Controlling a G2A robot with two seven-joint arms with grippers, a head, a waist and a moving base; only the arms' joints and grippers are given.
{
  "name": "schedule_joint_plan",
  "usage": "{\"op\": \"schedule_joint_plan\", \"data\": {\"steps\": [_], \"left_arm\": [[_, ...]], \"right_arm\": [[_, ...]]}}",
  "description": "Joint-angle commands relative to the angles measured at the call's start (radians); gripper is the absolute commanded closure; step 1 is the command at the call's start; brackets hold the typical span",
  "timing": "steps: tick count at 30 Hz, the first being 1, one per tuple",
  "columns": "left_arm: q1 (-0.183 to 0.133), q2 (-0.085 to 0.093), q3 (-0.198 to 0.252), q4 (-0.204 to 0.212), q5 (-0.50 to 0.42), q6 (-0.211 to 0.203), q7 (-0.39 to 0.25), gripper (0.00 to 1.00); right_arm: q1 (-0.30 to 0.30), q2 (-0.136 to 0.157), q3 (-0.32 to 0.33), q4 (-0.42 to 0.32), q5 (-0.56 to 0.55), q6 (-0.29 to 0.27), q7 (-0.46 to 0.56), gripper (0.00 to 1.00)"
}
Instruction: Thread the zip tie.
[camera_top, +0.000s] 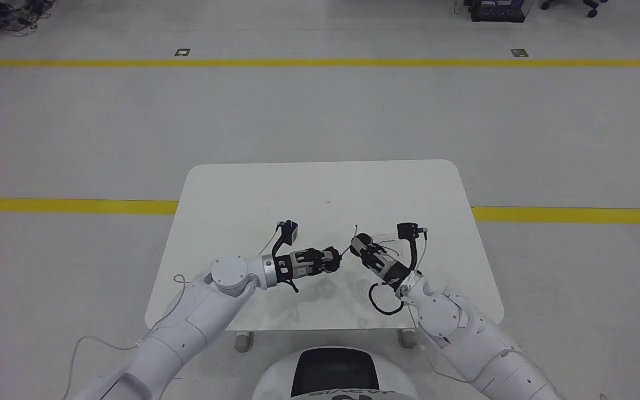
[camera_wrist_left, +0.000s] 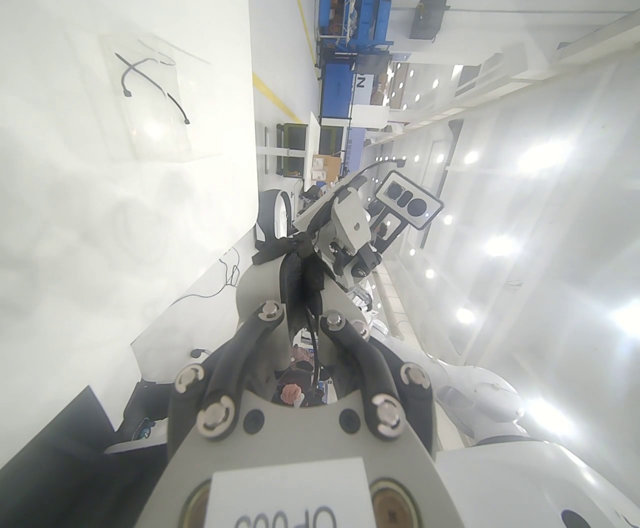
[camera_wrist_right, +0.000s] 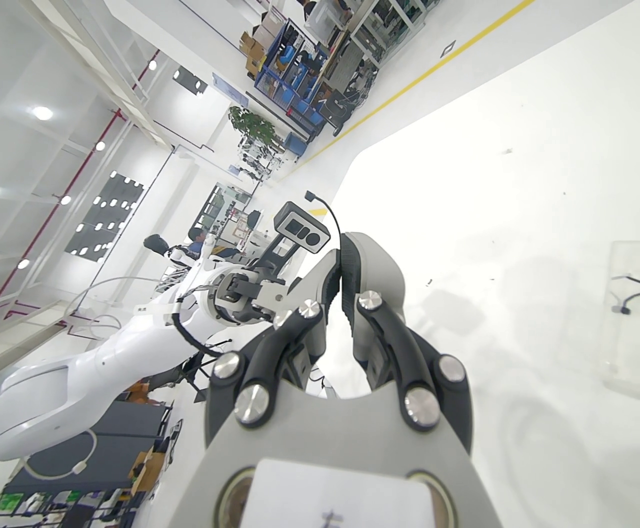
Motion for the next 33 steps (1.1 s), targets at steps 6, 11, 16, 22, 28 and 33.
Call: {"op": "schedule_joint_plan", "data": {"steps": [6,11,16,22,28,33], "left_arm": [[0.0,0.0,0.0,0.0,0.0,0.0,0.0,1.0],[0.0,0.0,0.0,0.0,0.0,0.0,0.0,1.0],[0.0,0.0,0.0,0.0,0.0,0.0,0.0,1.0],[0.0,0.0,0.0,0.0,0.0,0.0,0.0,1.0],[0.0,0.0,0.0,0.0,0.0,0.0,0.0,1.0],[0.0,0.0,0.0,0.0,0.0,0.0,0.0,1.0]], "right_arm": [[0.002,0.0,-0.006,-0.005,-0.003,0.0,0.006,1.0],[0.006,0.0,-0.011,-0.003,-0.015,0.0,0.0,1.0],[0.008,-0.001,-0.016,-0.001,-0.044,0.0,-0.014,1.0],[0.006,-0.001,-0.021,-0.007,-0.065,0.0,-0.018,1.0],[0.008,-0.001,-0.027,-0.009,-0.085,0.0,-0.019,1.0],[0.012,-0.002,-0.033,-0.009,-0.106,0.0,-0.021,1.0]]}}
